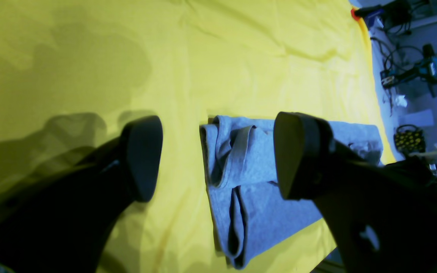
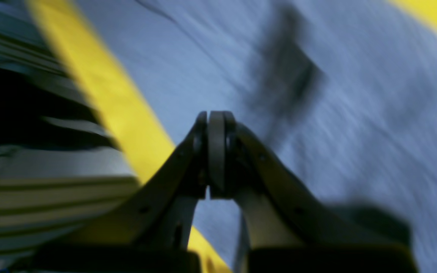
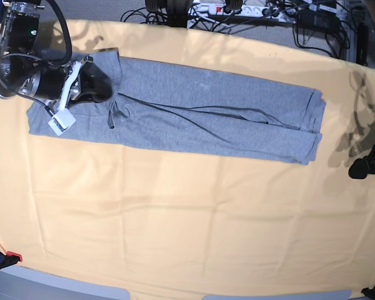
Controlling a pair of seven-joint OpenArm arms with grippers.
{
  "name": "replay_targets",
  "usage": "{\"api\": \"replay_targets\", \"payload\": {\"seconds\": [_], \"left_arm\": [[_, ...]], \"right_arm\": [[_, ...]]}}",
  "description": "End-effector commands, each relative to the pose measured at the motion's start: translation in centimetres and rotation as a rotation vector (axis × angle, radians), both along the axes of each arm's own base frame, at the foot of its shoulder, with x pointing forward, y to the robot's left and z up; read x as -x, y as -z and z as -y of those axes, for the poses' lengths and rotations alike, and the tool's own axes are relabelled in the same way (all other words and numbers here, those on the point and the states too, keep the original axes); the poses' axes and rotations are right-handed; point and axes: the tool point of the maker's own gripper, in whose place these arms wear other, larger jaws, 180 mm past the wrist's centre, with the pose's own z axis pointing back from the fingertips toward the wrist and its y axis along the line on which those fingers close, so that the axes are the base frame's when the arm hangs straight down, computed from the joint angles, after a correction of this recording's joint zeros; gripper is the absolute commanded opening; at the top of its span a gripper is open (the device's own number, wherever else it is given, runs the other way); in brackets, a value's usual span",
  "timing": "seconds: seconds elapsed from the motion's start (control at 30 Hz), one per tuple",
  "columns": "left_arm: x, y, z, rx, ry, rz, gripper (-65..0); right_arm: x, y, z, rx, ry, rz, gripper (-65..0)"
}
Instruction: Layout the t-shirt on the table in an organized manner, then fold the t-shirt properly
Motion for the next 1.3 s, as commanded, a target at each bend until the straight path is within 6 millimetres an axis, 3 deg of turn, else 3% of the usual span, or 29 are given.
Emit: {"api": "replay_targets", "payload": {"seconds": [0.0, 0.27, 0.43, 0.73, 0.9, 1.07, 1.27], "left_arm": [[-0.6, -2.3, -1.0, -0.013, -0.015, 0.061, -17.5], [-0.6, -2.4, -1.0, -0.013, -0.015, 0.063, -17.5], [-0.6, -2.3, -1.0, -0.013, -0.015, 0.062, -17.5], [-0.3, -2.0, -1.0, -0.012, -0.015, 0.053, -17.5], [1.2, 0.3, -0.9, -0.009, -0.013, -0.011, -17.5], [3.2, 3.4, -0.2, 0.008, -0.007, -0.092, -17.5], [5.7, 8.0, 2.9, 0.087, 0.015, -0.183, -17.5]], "right_arm": [[-0.4, -1.4, -0.1, -0.025, -0.013, 0.045, -65.0], [-0.5, -1.3, 1.7, 0.039, -0.006, 0.048, -65.0], [-2.0, 1.1, 5.6, 0.269, 0.115, 0.070, -65.0], [-1.6, 4.2, 6.3, 0.357, 0.214, 0.051, -65.0], [-1.2, 6.2, 6.8, 0.352, 0.241, -0.009, -65.0], [-1.0, 6.7, 7.0, 0.350, 0.244, -0.027, -65.0], [-0.9, 6.7, 7.0, 0.351, 0.243, -0.030, -65.0]]}}
